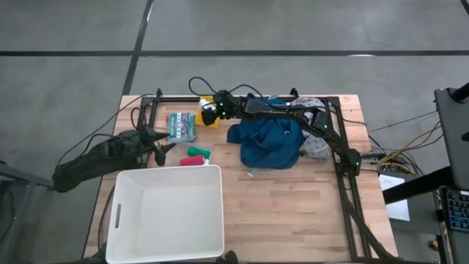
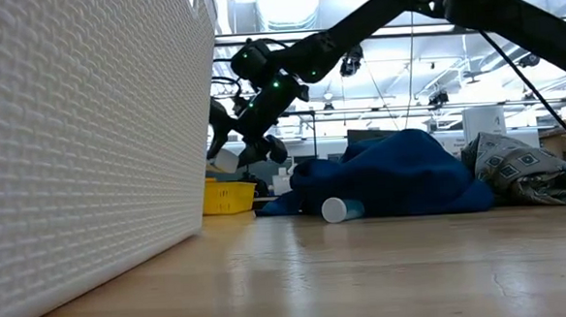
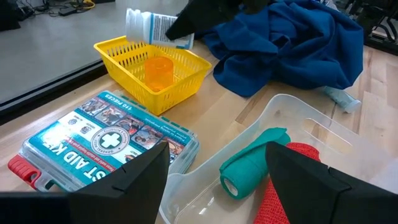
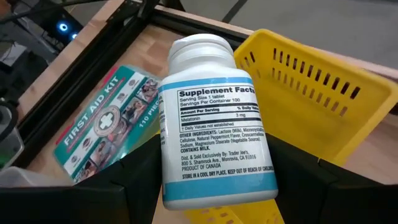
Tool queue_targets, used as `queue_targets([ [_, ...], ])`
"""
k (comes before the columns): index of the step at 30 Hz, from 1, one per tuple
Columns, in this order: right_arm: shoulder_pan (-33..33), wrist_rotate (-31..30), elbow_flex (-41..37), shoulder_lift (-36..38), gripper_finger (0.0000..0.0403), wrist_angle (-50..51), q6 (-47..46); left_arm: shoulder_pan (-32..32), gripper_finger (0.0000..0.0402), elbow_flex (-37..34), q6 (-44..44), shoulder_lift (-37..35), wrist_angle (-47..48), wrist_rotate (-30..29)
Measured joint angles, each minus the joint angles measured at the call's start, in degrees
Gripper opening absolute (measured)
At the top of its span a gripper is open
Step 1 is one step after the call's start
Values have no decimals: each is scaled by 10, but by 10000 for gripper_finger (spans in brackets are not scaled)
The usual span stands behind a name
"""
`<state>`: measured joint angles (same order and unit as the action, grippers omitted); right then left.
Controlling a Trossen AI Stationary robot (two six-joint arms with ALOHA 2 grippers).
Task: Pick & place medical supplies in basket/bin
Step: Put the white pill bottle into the yellow bin
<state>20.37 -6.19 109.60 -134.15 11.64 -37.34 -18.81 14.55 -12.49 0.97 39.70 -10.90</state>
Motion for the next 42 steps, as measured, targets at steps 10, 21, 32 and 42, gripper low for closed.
queue_targets([
  [10,1,0,-18,0,244,-1,-2,0,271,0,0,0,0,0],
  [21,1,-3,-31,-1,242,-22,9,0,271,0,0,0,0,0],
  [32,0,0,-31,-1,269,-31,13,0,271,0,0,0,0,0],
  [42,-2,2,-31,-1,283,-38,15,0,271,0,0,0,0,0],
])
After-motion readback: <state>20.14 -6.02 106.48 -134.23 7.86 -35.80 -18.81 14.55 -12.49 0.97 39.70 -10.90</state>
